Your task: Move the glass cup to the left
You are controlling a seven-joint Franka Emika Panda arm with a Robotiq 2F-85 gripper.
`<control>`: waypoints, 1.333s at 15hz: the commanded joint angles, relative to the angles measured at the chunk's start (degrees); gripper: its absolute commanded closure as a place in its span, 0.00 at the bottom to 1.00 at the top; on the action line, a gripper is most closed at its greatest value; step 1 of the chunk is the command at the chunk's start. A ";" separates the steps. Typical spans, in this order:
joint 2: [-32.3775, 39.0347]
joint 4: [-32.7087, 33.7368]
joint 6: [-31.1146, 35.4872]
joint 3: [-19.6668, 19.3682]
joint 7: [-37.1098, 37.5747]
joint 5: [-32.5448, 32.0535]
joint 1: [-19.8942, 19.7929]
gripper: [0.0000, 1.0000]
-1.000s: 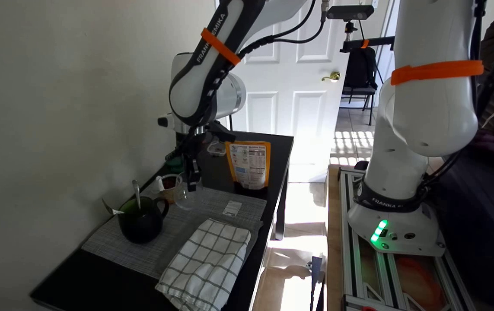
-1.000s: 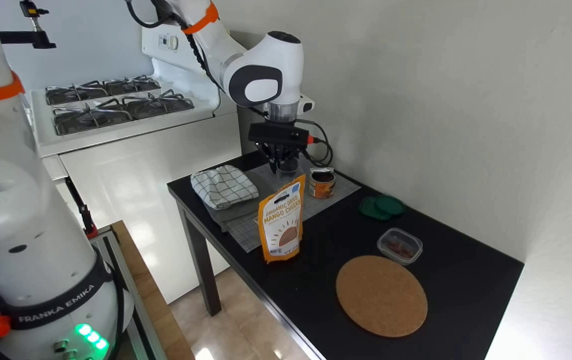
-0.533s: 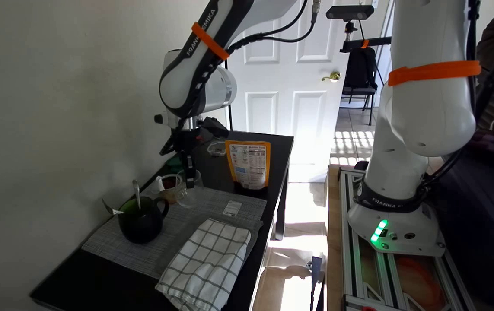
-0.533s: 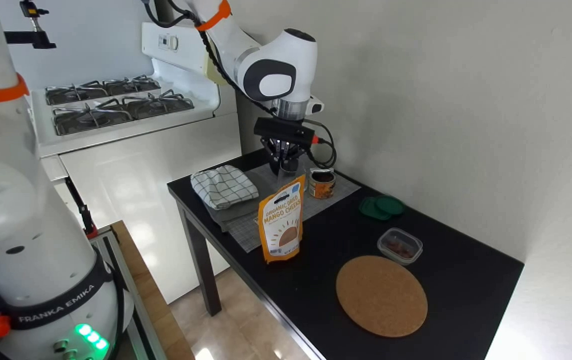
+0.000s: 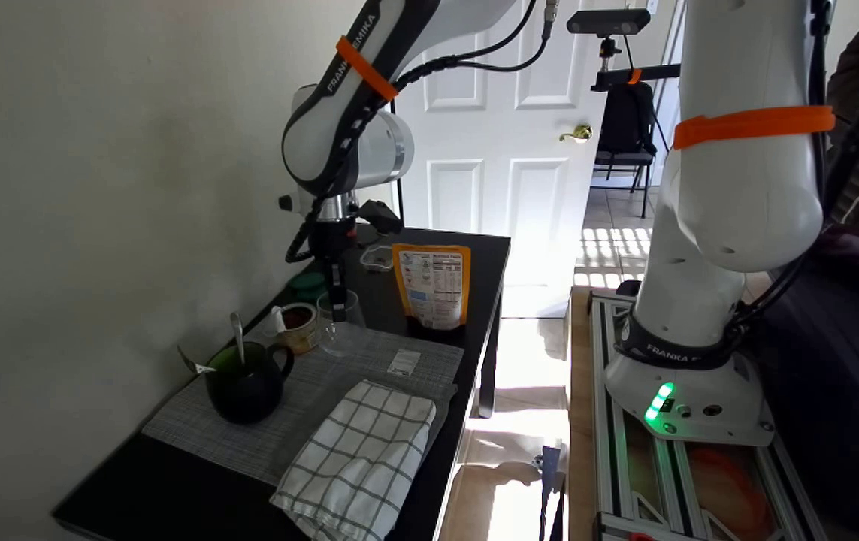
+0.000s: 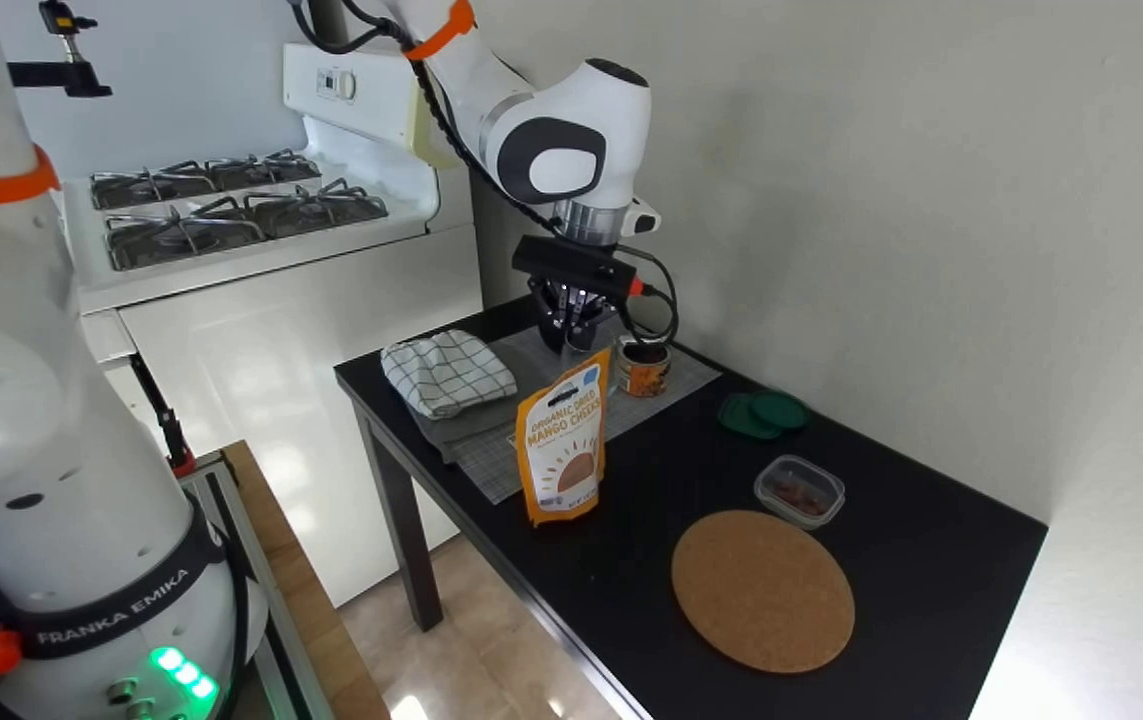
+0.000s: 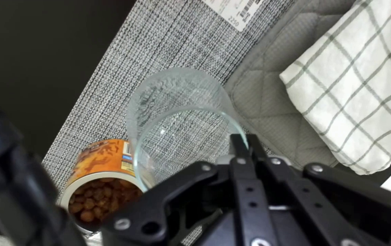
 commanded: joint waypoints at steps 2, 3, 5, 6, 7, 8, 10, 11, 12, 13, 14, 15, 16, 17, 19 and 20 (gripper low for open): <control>0.54 -0.01 0.20 -0.09 1.78 -0.70 -0.45 0.99; 0.64 -0.12 0.39 -0.09 1.90 -0.79 -0.49 0.99; 1.44 -0.22 1.05 -0.22 2.52 -1.53 -0.44 0.99; 1.60 -0.36 1.21 -0.20 2.53 -1.58 -0.47 0.99; 1.67 -0.47 1.27 -0.14 2.63 -1.58 -0.50 0.80; 1.66 -0.61 1.39 -0.18 3.02 -1.99 -0.45 0.70; 1.00 -0.99 1.67 -0.48 4.67 -3.64 -0.26 0.56; 0.43 -1.13 1.83 -0.48 5.12 -4.02 -0.30 0.49; -0.84 -1.53 1.77 -0.58 5.90 -4.46 -0.38 0.41; -2.61 -2.11 1.70 -0.58 5.77 -4.26 -0.62 0.34; -4.10 -2.46 1.03 -0.77 6.12 -4.47 -0.74 0.26; -6.60 -3.31 0.21 -1.09 5.61 -4.46 -0.99 0.19; -8.70 -3.85 -0.37 -1.32 4.00 -3.21 -1.35 0.12; -11.19 -4.32 -1.63 -1.78 0.84 -1.33 -2.02 0.04; -7.08 -1.16 -1.39 -2.40 1.11 -1.61 -0.69 0.13; -9.15 -1.38 -3.47 -3.16 -1.66 -0.27 -0.86 0.07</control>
